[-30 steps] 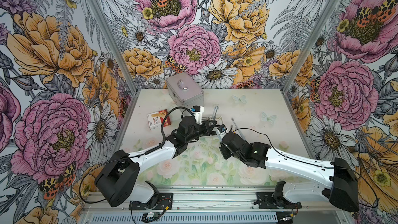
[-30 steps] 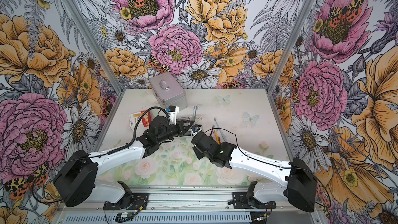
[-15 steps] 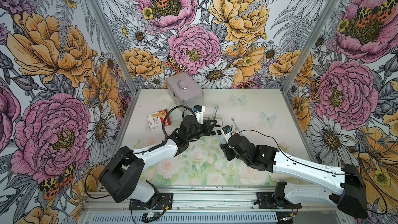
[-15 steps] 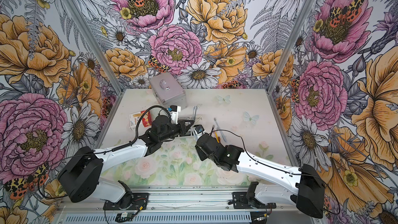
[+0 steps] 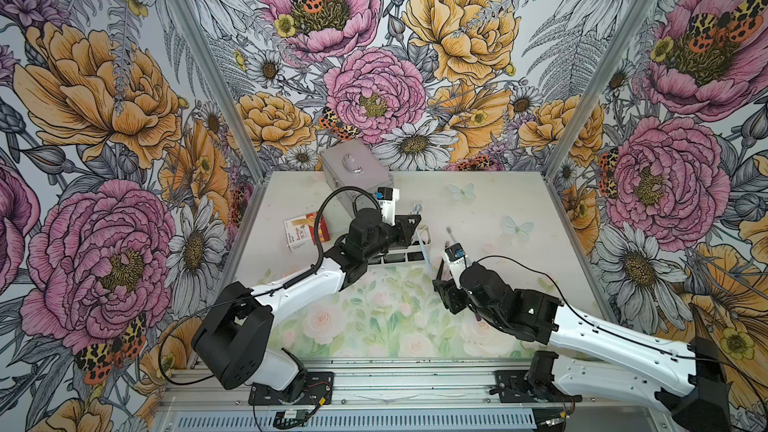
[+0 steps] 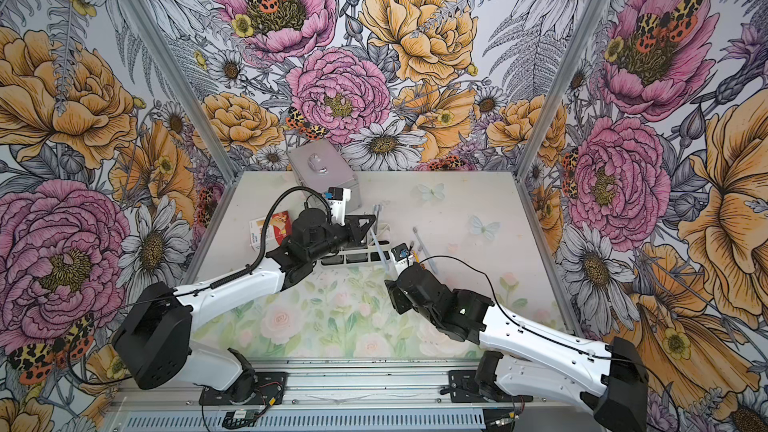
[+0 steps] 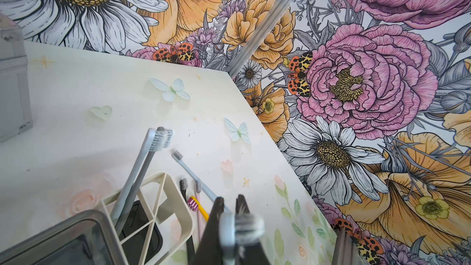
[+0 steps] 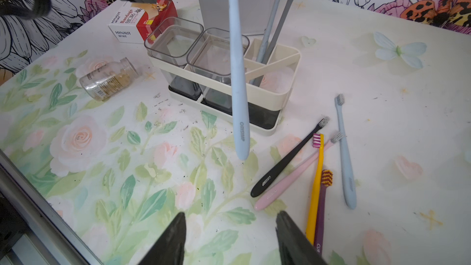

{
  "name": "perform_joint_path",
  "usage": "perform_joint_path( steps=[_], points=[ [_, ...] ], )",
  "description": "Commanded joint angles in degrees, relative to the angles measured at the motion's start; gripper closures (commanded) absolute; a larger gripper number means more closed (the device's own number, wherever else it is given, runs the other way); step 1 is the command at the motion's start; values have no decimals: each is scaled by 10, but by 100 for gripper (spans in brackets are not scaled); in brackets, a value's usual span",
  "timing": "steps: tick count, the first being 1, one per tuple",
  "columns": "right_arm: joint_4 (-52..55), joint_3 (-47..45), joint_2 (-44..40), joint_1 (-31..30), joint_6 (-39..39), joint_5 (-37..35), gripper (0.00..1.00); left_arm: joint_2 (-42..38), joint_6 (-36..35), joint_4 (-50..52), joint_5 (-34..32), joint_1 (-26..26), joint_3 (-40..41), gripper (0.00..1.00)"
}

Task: Place the toothbrush into the toothbrush holder
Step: Place the toothbrush in the toothbrush holder.

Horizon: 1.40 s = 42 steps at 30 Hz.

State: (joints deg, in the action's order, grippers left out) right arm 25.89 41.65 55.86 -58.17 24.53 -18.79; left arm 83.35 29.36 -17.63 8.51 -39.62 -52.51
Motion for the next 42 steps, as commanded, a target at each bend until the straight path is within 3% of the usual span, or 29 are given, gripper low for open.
perform_joint_path(
  steps=[1, 21, 32, 42],
  points=[
    [-7, 11, -4, 2, -2, -22, 42, -12, -52, 27, -30, -11, -24, 100],
    [-2, 21, 47, 33, 19, -47, 40, -81, -232, 67, -180, -38, -2, 100],
    [1, -29, -41, 55, 24, -43, 39, -39, -297, 2, -241, -75, -24, 100],
    [1, -25, -40, 84, 8, -38, 38, -27, -360, -79, -286, -95, -32, 100]
  ],
)
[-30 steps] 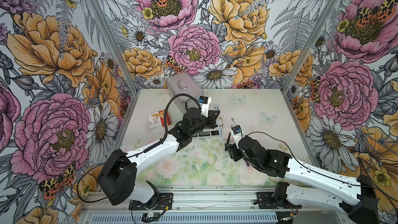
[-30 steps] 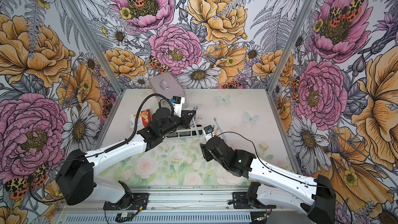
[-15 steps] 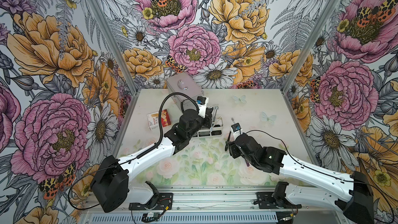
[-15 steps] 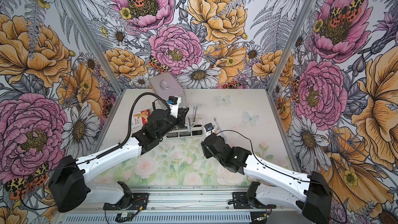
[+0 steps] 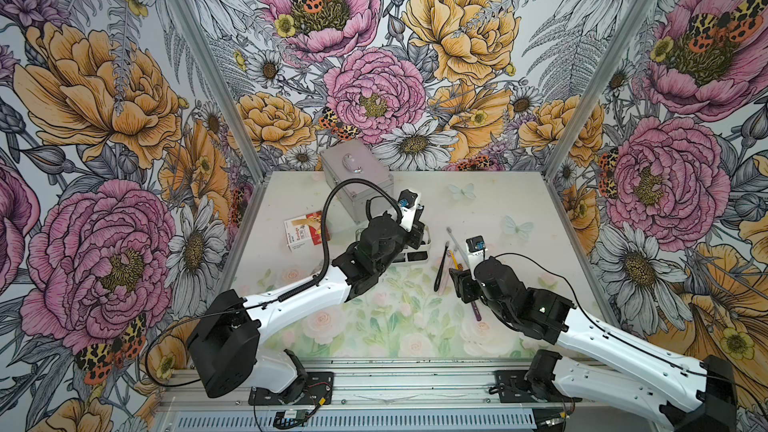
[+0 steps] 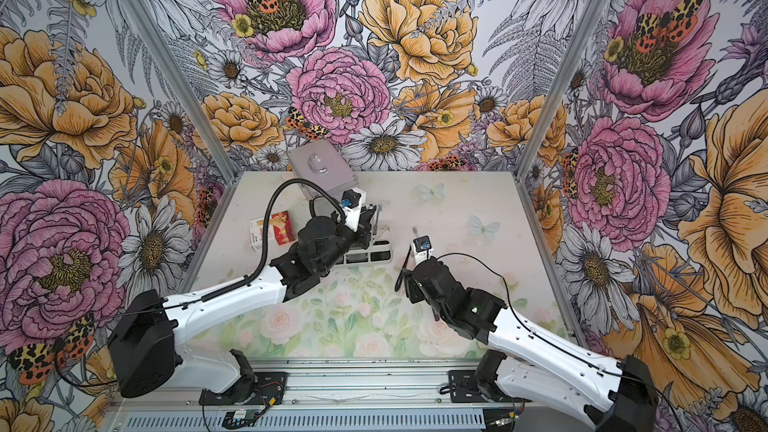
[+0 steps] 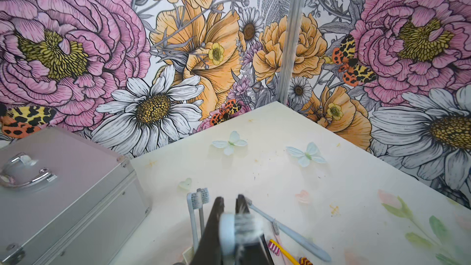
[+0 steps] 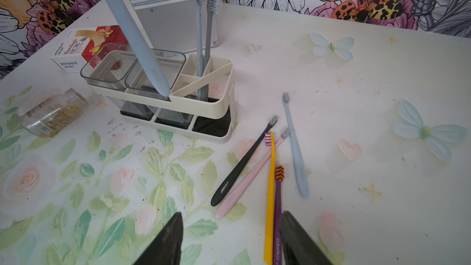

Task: Place the toothbrush into the toothbrush holder
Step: Place the toothbrush in the toothbrush holder.

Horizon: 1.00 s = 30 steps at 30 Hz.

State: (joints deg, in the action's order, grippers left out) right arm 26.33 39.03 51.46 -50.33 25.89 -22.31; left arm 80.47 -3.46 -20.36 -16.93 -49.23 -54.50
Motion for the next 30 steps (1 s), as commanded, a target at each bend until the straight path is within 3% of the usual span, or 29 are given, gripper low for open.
perform_joint_path(
  steps=[1, 13, 30],
  points=[
    [-4, 2, 7, 8, -7, -3, 38, 6, -40, -64, -35, 1, -11, 100],
    [-4, 4, 27, 32, -17, 6, 38, 73, -49, -123, -43, 28, -32, 100],
    [-7, -3, 43, 45, -15, 18, 38, 114, 17, -145, -12, 67, -23, 100]
  ],
)
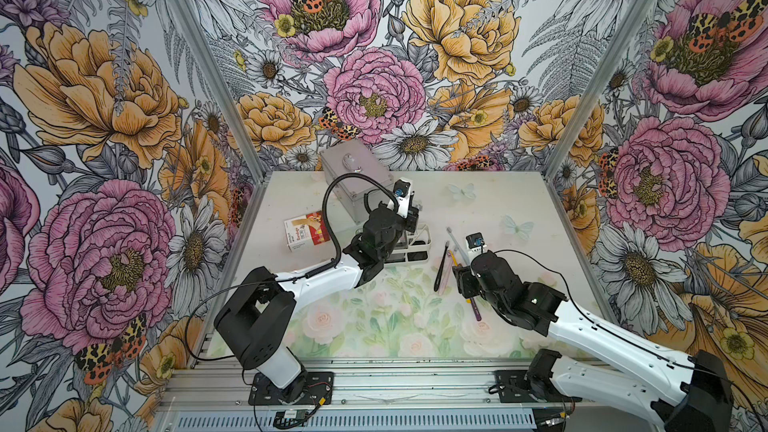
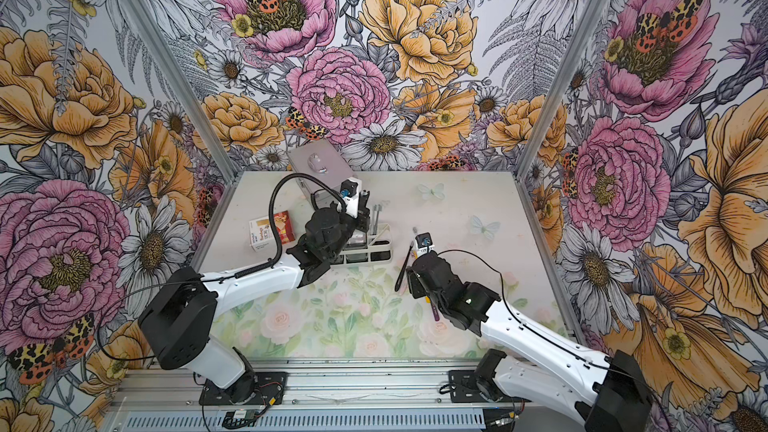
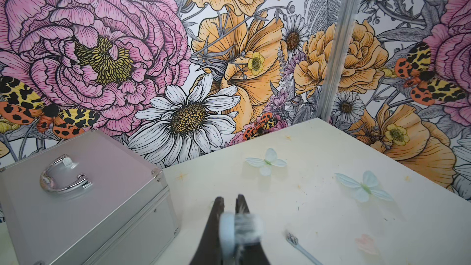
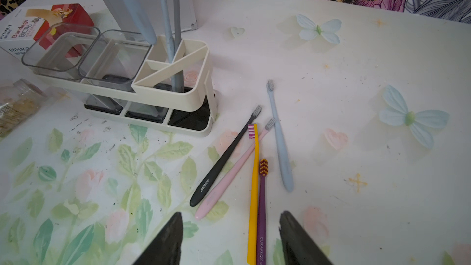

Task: Place the toothbrush into the toothbrush holder
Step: Place the toothbrush in the toothbrush holder.

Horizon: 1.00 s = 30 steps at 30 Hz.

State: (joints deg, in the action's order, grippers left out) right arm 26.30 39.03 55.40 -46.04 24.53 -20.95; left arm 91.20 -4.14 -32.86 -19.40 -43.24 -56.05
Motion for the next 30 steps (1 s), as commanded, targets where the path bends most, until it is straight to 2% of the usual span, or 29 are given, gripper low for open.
perform_joint_path(
  steps=[1, 18, 30],
  points=[
    [-7, -3, 3, 3, -1, 5, 38, 9, 26, -19, 17, 8, -8, 100],
    [-9, -10, 2, 23, -1, 9, 38, 46, 49, -20, 45, 9, 8, 100],
    [-9, -13, -3, 26, 0, 9, 38, 59, 40, -21, 31, 1, 22, 100]
  ],
)
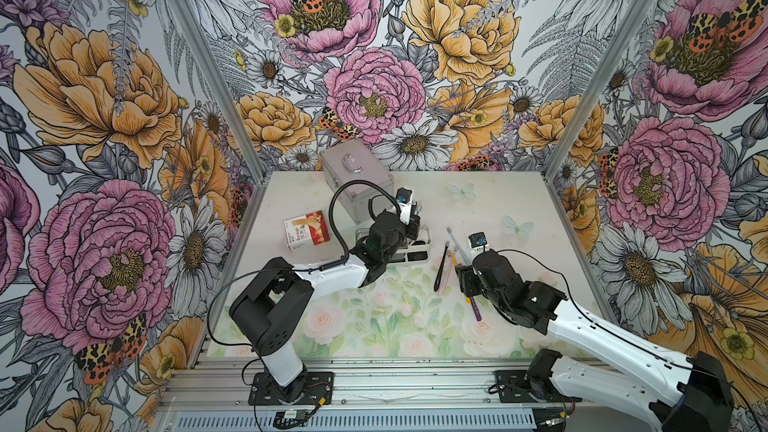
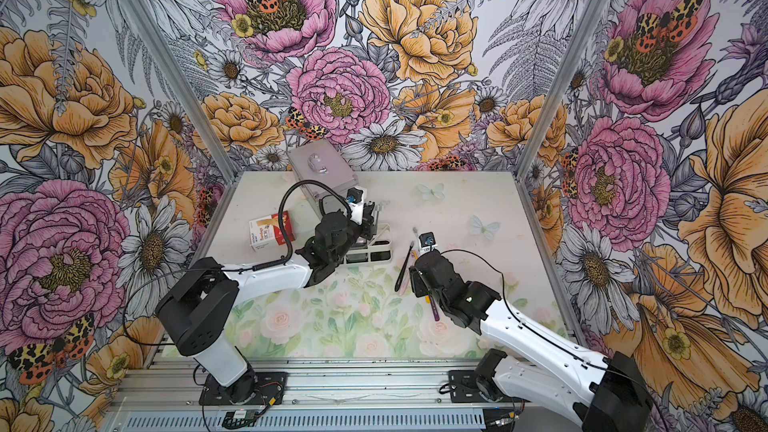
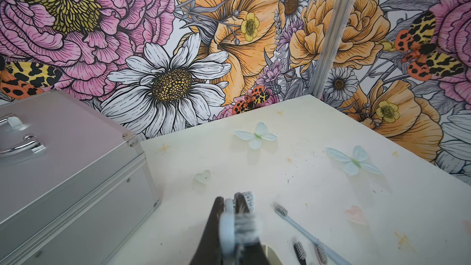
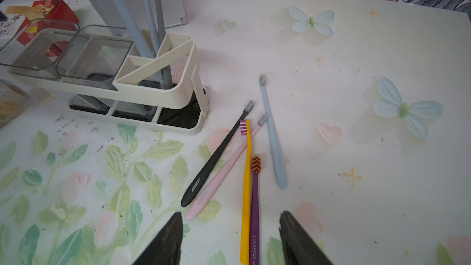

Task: Place the toothbrush into the toothbrush holder
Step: Place the toothbrush in the toothbrush holder.

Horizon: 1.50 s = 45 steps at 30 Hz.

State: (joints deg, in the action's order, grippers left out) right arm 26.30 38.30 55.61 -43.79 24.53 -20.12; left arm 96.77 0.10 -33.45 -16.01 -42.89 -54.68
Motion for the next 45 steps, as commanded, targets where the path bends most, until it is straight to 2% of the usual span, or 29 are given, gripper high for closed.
perform_joint_path(
  steps=[1, 17, 22, 24, 27, 33, 45],
  points=[
    [-9, -7, -6, 5, 0, 0, 38, 6, -2, -15, -5, -3, 8, 100],
    [-9, -10, -1, 10, 0, 4, 35, 31, -17, -21, -37, -21, 5, 99],
    [-8, -11, 2, 11, 1, 9, 35, 30, -20, -29, -39, -28, 6, 86],
    [-9, -12, 0, 12, 2, 9, 34, 29, -24, -33, -41, -30, 7, 75],
    [-9, -15, -6, 13, 3, 11, 34, 28, -28, -35, -45, -32, 7, 72],
    [-9, -22, -13, 15, 4, 13, 34, 23, -33, -43, -57, -39, 14, 57],
    [-8, -15, 2, 26, 3, 22, 33, -72, -60, -58, -88, -82, 51, 51]
  ],
)
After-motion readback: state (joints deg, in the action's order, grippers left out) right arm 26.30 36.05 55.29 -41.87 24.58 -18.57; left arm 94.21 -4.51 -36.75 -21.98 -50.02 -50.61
